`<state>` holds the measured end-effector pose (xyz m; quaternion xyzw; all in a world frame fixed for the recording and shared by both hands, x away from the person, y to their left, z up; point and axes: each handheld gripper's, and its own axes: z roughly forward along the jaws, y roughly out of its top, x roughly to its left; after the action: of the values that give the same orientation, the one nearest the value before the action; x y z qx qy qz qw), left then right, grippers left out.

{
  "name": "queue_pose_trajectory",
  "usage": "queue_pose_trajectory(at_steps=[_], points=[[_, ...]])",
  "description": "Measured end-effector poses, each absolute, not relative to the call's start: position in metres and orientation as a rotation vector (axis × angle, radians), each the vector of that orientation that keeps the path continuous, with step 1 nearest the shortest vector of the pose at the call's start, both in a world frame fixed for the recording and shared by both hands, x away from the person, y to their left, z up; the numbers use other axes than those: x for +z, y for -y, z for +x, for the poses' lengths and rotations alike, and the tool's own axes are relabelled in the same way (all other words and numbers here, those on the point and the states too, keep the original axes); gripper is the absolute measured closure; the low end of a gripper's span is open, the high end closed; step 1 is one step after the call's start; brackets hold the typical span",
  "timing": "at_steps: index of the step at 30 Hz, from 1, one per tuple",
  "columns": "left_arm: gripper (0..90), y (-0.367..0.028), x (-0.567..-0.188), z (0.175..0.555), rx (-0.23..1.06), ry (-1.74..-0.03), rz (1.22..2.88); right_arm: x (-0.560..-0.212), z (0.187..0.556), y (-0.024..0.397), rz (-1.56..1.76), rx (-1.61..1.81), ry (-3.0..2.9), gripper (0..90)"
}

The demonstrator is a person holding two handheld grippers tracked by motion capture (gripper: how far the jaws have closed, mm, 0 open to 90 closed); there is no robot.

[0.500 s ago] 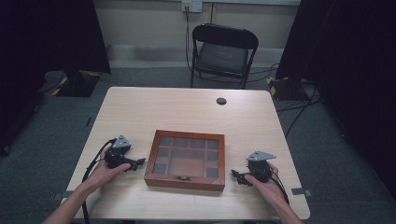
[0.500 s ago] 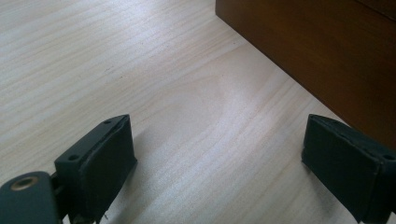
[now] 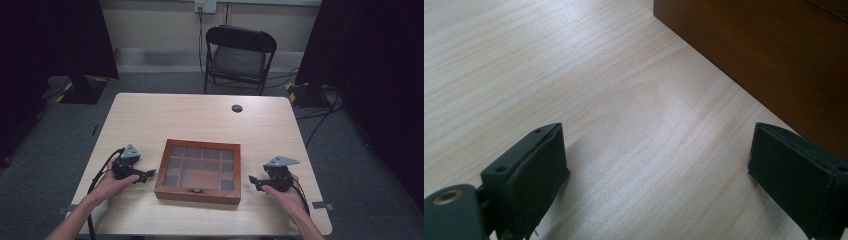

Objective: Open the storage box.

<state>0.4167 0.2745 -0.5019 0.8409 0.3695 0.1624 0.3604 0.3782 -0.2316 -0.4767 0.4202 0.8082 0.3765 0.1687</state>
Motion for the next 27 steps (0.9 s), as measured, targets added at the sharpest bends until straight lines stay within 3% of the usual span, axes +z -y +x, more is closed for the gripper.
queue_pose_trajectory(at_steps=[13,20,27], points=[[7.8,-0.274,-0.502,0.417,0.418,-0.952,2.167,-0.444,0.371,0.223,1.164,1.289,-2.362,40.7],[7.8,-0.275,-0.502,0.417,0.418,-0.951,2.168,-0.434,0.365,0.206,1.139,1.372,-2.408,39.0],[6.6,-0.274,-0.502,0.418,0.417,-0.960,2.164,-0.426,0.363,0.183,1.085,1.414,-2.483,51.5]])
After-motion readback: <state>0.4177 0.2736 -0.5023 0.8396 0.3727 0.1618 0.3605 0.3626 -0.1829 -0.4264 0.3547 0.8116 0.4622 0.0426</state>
